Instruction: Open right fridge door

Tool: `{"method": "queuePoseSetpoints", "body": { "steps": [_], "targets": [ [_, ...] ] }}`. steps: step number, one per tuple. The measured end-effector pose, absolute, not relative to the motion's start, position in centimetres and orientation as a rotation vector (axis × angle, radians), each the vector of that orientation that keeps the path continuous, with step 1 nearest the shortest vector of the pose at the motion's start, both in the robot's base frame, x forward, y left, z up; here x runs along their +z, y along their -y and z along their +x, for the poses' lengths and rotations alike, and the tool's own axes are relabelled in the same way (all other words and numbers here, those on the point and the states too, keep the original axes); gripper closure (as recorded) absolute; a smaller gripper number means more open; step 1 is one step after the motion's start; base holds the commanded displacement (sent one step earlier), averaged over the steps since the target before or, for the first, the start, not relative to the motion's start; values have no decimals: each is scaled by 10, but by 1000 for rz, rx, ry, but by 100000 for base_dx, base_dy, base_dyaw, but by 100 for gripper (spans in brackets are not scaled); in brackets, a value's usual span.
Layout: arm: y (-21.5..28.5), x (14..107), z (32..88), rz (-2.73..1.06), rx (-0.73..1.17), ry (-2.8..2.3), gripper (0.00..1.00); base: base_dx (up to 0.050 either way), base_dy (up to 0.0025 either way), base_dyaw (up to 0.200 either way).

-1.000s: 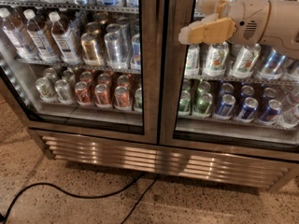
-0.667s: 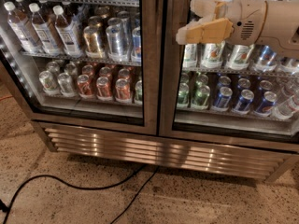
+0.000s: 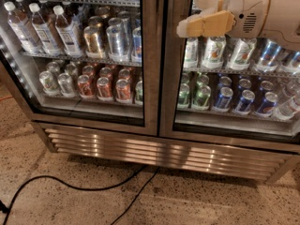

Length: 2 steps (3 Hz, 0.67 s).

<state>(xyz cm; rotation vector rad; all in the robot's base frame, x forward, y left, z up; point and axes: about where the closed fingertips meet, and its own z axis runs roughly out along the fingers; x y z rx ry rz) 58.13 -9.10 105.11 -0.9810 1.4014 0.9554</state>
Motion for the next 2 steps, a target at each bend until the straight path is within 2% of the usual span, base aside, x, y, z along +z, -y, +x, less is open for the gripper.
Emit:
{"method": "queuePoseSetpoints", "body": {
  "steps": [1, 2],
  "targets": [
    [91, 1051, 581, -981, 955, -1401, 0, 0, 0, 19804],
    [91, 1051, 581, -981, 955, -1401, 0, 0, 0, 0]
  ]
}}
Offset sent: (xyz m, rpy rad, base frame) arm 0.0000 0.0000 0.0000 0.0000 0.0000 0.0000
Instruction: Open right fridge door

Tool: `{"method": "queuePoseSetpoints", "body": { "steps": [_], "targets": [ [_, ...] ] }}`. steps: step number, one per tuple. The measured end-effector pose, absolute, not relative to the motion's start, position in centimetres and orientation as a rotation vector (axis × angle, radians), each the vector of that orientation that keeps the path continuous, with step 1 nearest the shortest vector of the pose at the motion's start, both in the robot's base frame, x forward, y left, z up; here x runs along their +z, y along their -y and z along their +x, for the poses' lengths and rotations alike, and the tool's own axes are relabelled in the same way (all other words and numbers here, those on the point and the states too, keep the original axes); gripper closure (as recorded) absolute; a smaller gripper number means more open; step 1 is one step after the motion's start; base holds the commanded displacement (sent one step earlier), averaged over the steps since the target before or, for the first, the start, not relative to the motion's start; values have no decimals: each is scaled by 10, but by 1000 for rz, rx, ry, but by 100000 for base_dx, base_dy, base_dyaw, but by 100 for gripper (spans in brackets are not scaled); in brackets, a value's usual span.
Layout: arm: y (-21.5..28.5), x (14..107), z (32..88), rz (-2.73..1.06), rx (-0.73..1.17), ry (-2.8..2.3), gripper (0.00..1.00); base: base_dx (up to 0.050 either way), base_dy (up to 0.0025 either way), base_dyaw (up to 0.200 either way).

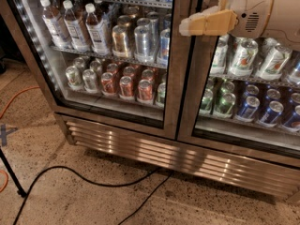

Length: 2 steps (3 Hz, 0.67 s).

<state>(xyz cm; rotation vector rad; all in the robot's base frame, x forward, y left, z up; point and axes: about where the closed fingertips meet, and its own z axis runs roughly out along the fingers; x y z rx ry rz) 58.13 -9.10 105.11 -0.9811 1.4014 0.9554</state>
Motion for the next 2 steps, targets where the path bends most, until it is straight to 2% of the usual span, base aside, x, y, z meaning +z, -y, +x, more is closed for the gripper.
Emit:
{"method": "queuePoseSetpoints", "body": {
  "steps": [1, 2],
  "targets": [
    [91, 1051, 581, -981, 955, -1401, 19, 0, 0, 0],
    [91, 1051, 581, -981, 956, -1401, 42, 0, 0, 0]
  ]
}}
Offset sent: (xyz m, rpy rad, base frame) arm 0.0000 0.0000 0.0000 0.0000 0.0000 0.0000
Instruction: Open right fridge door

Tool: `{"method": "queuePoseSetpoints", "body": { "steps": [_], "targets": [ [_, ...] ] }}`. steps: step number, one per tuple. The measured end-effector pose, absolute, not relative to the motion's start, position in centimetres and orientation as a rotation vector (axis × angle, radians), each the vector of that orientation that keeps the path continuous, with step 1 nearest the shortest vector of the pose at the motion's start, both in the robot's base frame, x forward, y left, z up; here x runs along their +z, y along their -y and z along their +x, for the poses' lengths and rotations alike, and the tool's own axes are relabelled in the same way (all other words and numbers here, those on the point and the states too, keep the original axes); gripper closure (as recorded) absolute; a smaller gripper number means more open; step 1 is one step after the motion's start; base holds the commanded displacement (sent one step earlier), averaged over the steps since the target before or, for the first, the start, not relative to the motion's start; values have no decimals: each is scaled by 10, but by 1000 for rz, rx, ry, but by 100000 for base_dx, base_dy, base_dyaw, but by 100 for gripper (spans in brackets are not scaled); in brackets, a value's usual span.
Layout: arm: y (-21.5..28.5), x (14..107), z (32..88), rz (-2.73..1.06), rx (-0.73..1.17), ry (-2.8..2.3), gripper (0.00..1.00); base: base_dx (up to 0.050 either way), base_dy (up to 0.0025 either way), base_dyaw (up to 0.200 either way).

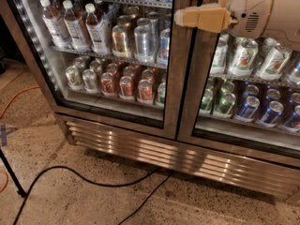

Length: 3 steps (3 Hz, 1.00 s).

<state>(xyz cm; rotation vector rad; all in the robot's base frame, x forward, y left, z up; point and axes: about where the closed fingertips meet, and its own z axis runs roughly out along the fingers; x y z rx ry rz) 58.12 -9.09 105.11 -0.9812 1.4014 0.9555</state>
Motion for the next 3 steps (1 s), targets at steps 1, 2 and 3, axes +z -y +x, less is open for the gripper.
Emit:
{"method": "queuePoseSetpoints", "body": {
  "steps": [1, 2, 3],
  "targets": [
    [91, 1051, 581, -981, 956, -1401, 65, 0, 0, 0],
    [91, 1051, 581, -981, 956, -1401, 88, 0, 0, 0],
    [91, 1051, 581, -981, 956, -1401, 100, 0, 0, 0]
  ]
}}
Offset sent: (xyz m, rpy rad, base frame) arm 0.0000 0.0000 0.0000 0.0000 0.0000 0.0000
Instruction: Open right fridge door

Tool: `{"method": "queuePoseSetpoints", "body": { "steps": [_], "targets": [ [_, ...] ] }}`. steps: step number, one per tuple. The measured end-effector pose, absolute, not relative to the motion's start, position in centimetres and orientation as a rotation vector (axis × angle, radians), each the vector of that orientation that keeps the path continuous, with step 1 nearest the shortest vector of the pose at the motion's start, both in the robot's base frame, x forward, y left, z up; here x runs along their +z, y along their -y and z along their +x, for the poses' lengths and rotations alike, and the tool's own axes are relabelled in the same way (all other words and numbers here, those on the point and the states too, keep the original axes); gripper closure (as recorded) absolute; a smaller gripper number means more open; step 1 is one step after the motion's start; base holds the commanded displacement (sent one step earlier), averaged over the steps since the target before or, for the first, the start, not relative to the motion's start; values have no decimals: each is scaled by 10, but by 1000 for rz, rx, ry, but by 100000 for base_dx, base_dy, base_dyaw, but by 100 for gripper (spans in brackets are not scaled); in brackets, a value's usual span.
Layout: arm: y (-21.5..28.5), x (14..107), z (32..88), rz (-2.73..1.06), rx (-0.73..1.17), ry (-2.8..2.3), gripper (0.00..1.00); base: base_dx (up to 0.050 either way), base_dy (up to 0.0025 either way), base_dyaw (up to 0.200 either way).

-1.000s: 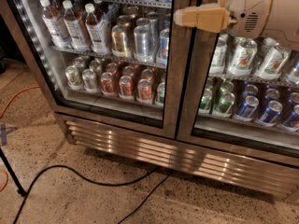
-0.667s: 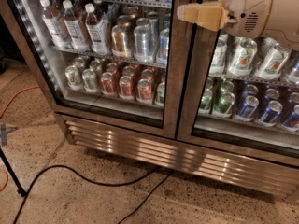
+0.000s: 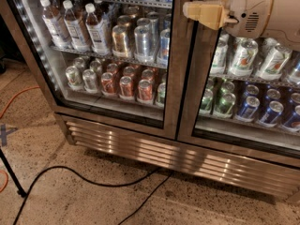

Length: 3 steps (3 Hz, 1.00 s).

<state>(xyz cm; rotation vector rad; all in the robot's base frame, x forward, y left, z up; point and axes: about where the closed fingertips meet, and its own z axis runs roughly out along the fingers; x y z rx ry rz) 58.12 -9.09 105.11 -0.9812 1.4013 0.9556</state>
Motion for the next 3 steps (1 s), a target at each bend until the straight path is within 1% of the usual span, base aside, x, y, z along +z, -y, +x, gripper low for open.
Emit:
{"method": "queuePoseSetpoints", "body": {
  "steps": [3],
  "targets": [
    [91, 1051, 581, -981, 956, -1401, 100, -5000, 0, 0]
  ]
}}
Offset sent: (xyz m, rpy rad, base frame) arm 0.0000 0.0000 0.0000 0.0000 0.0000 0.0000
